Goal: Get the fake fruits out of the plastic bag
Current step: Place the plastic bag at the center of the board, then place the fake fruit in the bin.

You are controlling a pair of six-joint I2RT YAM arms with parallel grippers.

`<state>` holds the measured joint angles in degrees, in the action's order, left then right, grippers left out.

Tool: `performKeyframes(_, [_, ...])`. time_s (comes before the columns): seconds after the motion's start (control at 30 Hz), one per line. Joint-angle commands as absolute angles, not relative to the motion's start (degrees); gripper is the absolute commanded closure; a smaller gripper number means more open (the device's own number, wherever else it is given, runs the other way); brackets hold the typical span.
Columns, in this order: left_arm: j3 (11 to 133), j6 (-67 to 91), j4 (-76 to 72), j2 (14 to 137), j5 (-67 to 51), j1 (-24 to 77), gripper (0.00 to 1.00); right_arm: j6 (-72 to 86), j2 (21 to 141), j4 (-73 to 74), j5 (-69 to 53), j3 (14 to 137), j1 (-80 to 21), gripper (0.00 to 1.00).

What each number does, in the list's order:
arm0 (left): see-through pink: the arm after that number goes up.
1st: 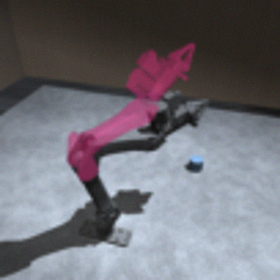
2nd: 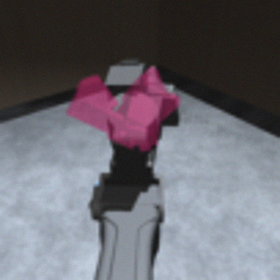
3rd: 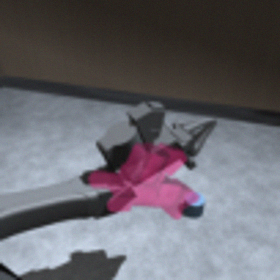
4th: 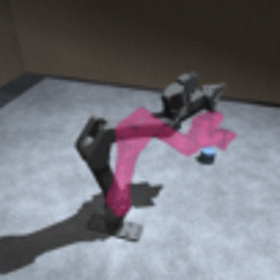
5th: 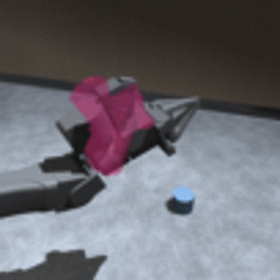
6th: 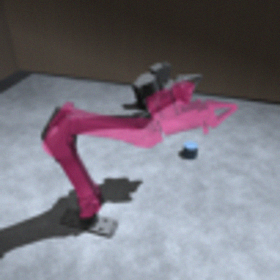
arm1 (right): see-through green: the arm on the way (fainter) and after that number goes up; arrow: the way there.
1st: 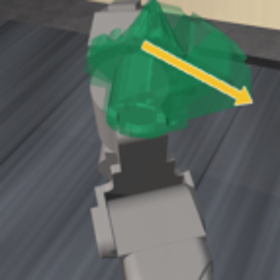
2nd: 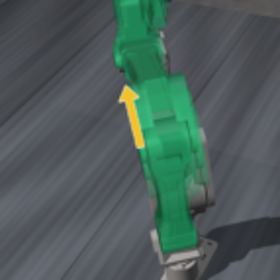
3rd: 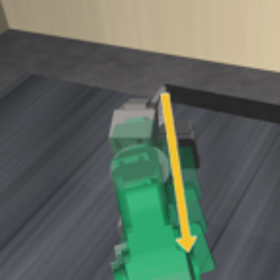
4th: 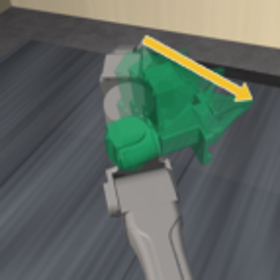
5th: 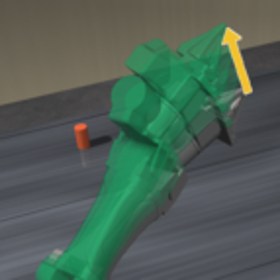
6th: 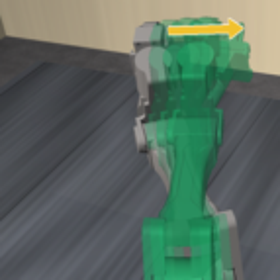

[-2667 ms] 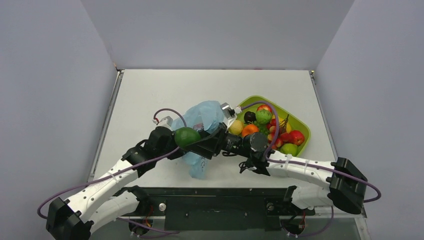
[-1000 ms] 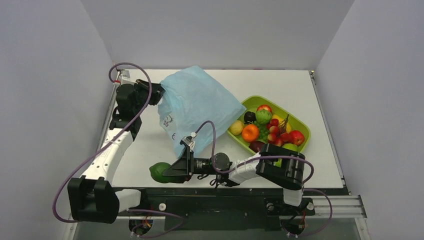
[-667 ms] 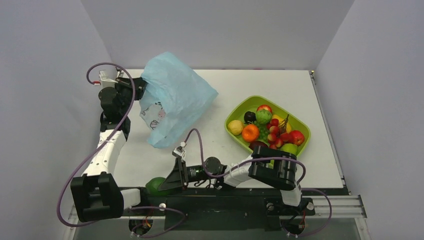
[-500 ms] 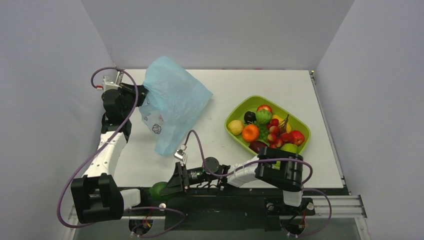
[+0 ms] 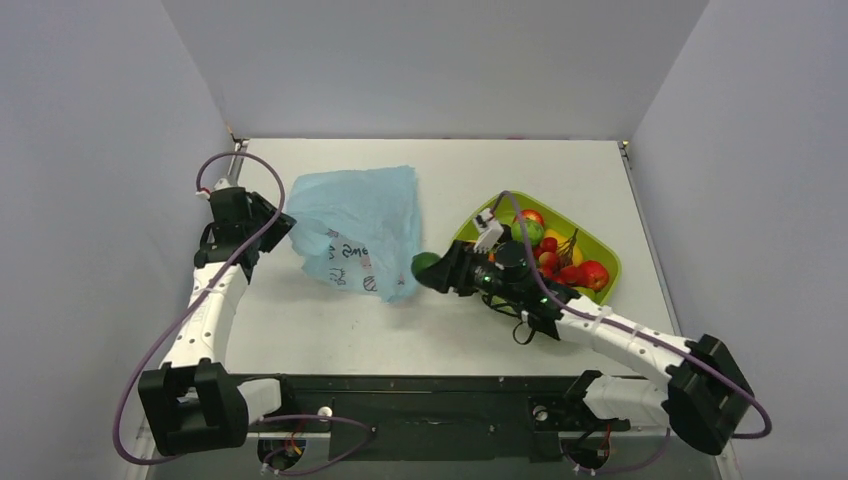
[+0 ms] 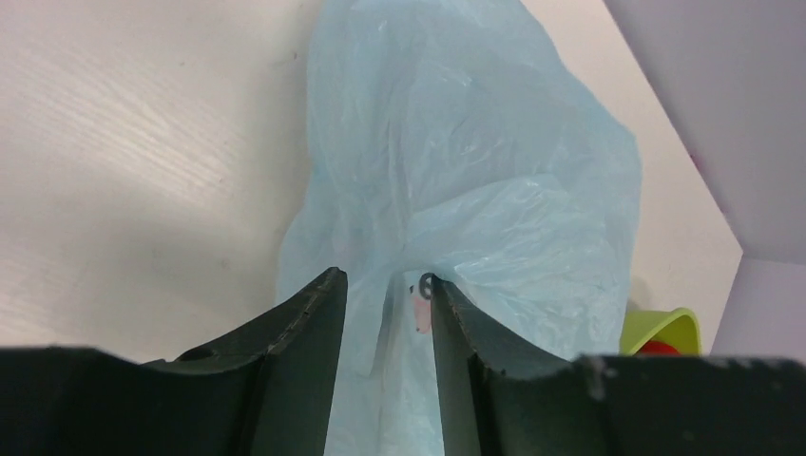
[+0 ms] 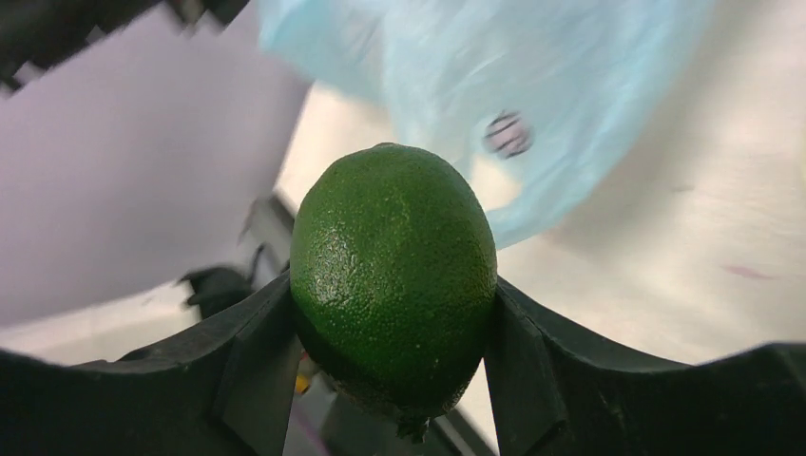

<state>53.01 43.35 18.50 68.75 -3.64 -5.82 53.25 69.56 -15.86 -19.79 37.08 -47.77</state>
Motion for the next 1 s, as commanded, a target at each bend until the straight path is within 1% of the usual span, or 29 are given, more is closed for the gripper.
performKeyframes(0.0, [54.6,40.3,28.0,63.1,-2.2,-6.9,0.63,40.1,59.9,4.2,-9.8,38.0,-39.9,1.0])
performKeyframes(0.07, [56.1,39.4,32.8,61.3,-1.2,-7.1,0.61,35.4,56.5,13.5,-3.2,39.7,-38.0,1.0])
performKeyframes(0.1, [56.5,39.1,35.9,60.7,-0.8,-7.1,0.6,34.4,55.4,15.5,2.0,40.6,-37.6,1.0])
performKeyframes(0.2, [56.8,36.2,39.6,57.1,-1.4,-7.1,0.58,31.9,50.8,23.2,11.5,41.8,-36.8,1.0])
performKeyframes(0.27, [56.9,34.5,41.9,54.9,-1.8,-7.1,0.56,32.3,48.3,26.6,20.1,42.0,-36.6,1.0])
performKeyframes(0.4, [57.5,31.1,44.2,50.3,-6.4,-7.1,0.53,35.2,42.6,30.1,29.0,39.8,-36.0,1.0])
performKeyframes(0.53, [59.0,29.5,44.5,47.4,-14.1,-7.1,0.51,35.5,39.2,30.8,31.6,37.4,-34.9,1.0])
performKeyframes(0.7, [58.9,31.4,42.6,45.7,-24.9,-6.9,0.51,34.3,41.9,30.3,31.8,37.8,-33.3,1.0])
performKeyframes(0.77, [58.2,32.4,41.4,45.0,-27.1,-6.5,0.51,33.9,44.0,29.2,31.2,37.8,-32.7,0.98])
performKeyframes(0.87, [57.4,34.0,39.9,44.7,-27.1,-4.0,0.5,32.7,46.8,26.1,26.8,37.5,-31.8,0.91])
performKeyframes(0.9, [57.2,34.4,39.7,44.9,-26.7,-3.1,0.5,32.4,48.0,25.4,25.8,37.4,-31.6,0.91])
performKeyframes(0.97, [56.9,35.7,39.2,45.7,-24.1,1.5,0.5,31.7,49.3,22.9,23.5,37.2,-31.5,0.87])
